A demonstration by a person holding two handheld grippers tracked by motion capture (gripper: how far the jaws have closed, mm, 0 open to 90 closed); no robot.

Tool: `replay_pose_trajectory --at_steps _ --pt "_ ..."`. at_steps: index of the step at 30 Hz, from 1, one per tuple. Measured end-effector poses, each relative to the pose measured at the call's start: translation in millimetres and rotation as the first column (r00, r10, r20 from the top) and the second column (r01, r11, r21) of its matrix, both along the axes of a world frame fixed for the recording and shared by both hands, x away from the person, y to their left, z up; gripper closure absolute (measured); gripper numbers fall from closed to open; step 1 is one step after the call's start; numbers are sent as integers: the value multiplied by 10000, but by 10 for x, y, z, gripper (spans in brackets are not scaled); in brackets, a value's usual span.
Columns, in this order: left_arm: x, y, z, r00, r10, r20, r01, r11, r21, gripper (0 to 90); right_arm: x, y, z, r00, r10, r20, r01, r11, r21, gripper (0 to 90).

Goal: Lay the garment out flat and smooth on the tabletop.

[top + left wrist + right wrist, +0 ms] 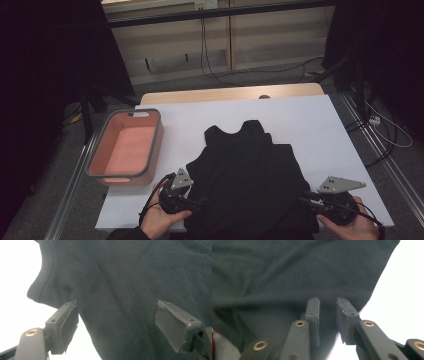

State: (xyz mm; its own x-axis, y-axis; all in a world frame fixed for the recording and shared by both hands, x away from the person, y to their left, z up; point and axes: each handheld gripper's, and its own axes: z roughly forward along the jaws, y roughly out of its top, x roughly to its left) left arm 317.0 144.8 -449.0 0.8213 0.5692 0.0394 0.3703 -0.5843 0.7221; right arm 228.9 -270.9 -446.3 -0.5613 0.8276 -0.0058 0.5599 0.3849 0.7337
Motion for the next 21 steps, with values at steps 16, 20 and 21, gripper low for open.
replay_pose_trajectory --at_steps 16,20,21 --pt "164 -323 -37 9980 -335 532 338 9994 -55 138 725 380 -46 9977 625 252 -631 9977 257 547" --pt "180 -392 -80 9991 -432 -32 433 9986 309 227 870 478 -123 9956 938 -10 -938 9956 52 545" --pt "159 -387 -80 9970 -739 -237 747 9966 340 263 873 493 -137 9945 1045 -46 -1045 9945 -11 546"
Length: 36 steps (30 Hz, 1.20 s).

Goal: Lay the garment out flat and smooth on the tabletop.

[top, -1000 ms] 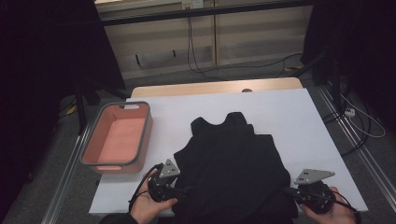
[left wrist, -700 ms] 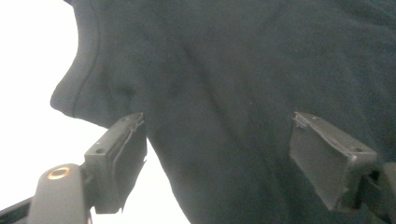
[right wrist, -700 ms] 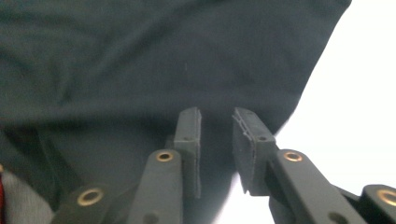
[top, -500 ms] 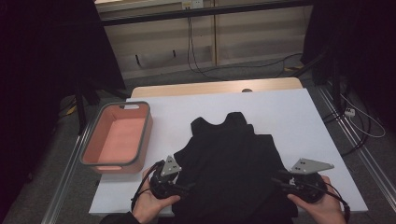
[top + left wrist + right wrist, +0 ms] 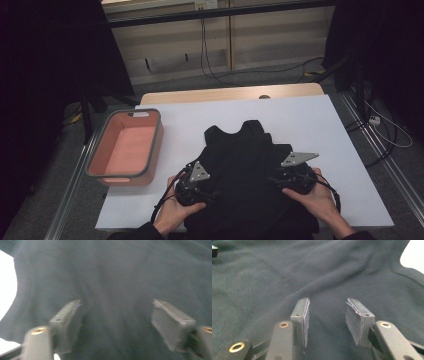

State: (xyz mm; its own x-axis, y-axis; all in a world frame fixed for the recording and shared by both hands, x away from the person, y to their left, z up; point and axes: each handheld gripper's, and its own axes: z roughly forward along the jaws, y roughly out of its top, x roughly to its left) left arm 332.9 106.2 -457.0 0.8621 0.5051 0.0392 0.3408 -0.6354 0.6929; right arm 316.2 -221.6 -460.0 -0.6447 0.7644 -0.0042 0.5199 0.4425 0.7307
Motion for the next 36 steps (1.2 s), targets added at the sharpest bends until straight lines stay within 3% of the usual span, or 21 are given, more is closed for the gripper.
replay_pose_trajectory --at_steps 3,6,9,11,16,36 --pt "-38 8 -13 9993 -218 -289 218 9998 -1 442 -52 64 -63 9992 370 -136 -376 9982 -463 607" --pt "-60 -2 -36 9987 -385 -339 384 9993 -40 579 -61 75 -61 9991 333 -275 -342 9988 -342 710" --pt "-55 35 -30 9980 -302 -561 294 9995 -141 813 -62 70 -58 9979 391 -522 -399 9991 -126 887" --pt "-43 71 -24 9964 -314 -784 298 9993 -210 874 -76 70 -55 9981 331 -519 -339 9993 -148 897" --pt "-91 87 -4 9948 -461 -906 458 9989 -61 884 -180 88 -42 9990 222 -377 -241 9984 -520 900" --pt "-371 276 10 9824 -987 -1585 976 9951 -147 883 -720 46 -17 9945 576 -876 -630 9962 -606 900"
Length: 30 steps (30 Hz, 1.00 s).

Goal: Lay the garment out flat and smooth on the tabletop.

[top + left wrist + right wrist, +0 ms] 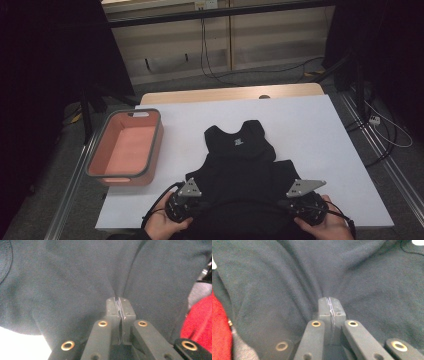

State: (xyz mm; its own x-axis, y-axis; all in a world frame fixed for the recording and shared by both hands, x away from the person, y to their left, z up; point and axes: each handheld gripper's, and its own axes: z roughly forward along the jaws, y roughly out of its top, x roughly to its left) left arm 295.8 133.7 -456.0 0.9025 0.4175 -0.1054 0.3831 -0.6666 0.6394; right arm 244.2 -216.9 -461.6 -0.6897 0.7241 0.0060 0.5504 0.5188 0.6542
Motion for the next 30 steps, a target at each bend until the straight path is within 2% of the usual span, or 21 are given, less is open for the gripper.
replay_pose_trajectory --at_steps 6,12,15,17,19,21,24,27,30 --pt "-156 54 5 9995 -250 -212 250 9997 -27 883 -141 -18 -3 9996 88 -250 -83 9997 223 890" --pt "-243 86 16 9978 -465 -475 456 9987 -212 878 -252 -3 5 9994 245 -232 -242 9996 110 869" --pt "-228 113 36 9981 -374 -488 357 9987 -355 838 -223 -35 13 9995 65 -314 -57 9996 264 764" --pt "-181 140 53 9998 -47 -204 39 9992 -387 756 -213 -68 37 9999 -37 -131 42 9992 386 717" --pt "-107 153 60 9998 192 -15 -193 9992 -337 717 -175 -103 59 9997 -209 140 203 9987 457 692" --pt "21 175 51 9961 620 631 -622 9981 6 652 -106 -142 72 9981 -528 321 512 9975 494 673" --pt "190 235 36 9901 1147 807 -1158 9932 97 616 66 -227 78 9904 -1237 610 1208 9914 500 640" --pt "281 247 26 9904 1186 715 -1193 9929 45 556 221 -300 50 9824 -1743 674 1723 9844 343 621" --pt "296 176 9 9905 956 983 -982 9949 217 543 359 -353 18 9724 -2211 748 2208 9752 116 596"
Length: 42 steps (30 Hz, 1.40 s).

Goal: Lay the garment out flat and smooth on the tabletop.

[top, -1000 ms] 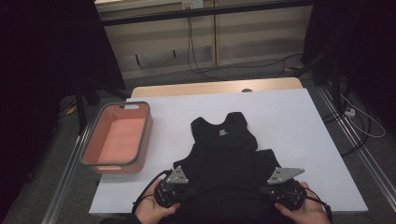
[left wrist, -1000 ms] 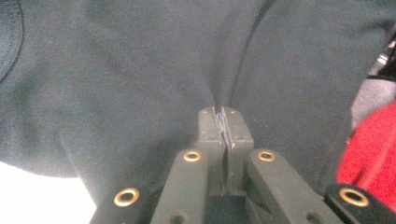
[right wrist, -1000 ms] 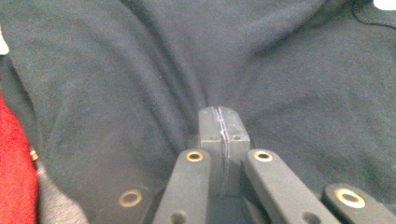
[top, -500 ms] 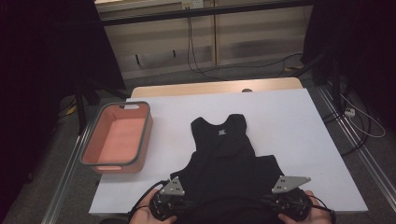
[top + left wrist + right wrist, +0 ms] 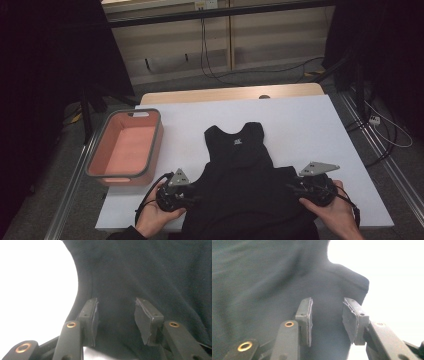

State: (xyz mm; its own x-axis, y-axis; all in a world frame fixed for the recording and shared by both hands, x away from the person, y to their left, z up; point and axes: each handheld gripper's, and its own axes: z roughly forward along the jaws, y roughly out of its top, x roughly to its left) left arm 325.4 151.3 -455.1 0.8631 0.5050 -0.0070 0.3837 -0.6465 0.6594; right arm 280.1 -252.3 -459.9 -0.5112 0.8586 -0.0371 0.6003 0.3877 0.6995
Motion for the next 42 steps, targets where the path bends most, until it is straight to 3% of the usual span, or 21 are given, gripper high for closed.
replay_pose_trajectory --at_steps 3,5,9,10,13,20,24,27,30,31,33,38,42 --pt "-2 -66 -14 9997 -178 178 175 9997 153 540 67 -29 -33 9996 -249 -104 248 9996 -162 566" --pt "13 -95 -21 9994 -267 219 264 9996 139 543 78 -43 -48 9995 -222 -214 223 9997 38 589" --pt "22 -111 -24 9995 -238 226 236 9997 79 550 78 -57 -40 9990 -210 -403 220 9995 237 873" --pt "26 -109 -21 9994 -276 223 273 9996 119 550 73 -66 -38 9987 -215 -458 229 9993 285 890" --pt "19 -110 -14 9996 -202 204 201 9998 47 547 44 -66 -23 9986 -240 -472 245 9996 102 900" --pt "-33 -130 3 9980 -584 244 589 9981 -192 603 -117 -175 -2 9973 -511 -526 497 9984 -275 900" --pt "-25 -153 -19 9977 -635 219 633 9980 83 578 -220 -225 4 9967 -641 -499 617 9970 -472 900" --pt "-13 -180 -40 9993 -355 88 356 9994 -57 559 -267 -265 3 9961 -692 -549 673 9971 -359 900" --pt "-32 -177 -23 9998 -216 19 215 9997 120 661 -294 -279 -1 9966 -555 -615 545 9984 -170 900" --pt "-39 -176 -25 9996 -241 -114 241 9997 17 788 -300 -270 -3 9972 -436 -603 426 9989 -176 900" --pt "-55 -167 -16 9996 -216 -165 218 9997 141 882 -303 -248 -3 9979 -289 -579 279 9995 -170 900" --pt "-155 -125 4 9998 -219 7 219 9990 395 900 -301 -190 -2 9982 -18 -594 8 9998 -173 898" --pt "-186 -51 14 9994 -140 -318 150 9994 314 900 -302 -161 -2 9973 232 -693 -237 9997 -72 897"
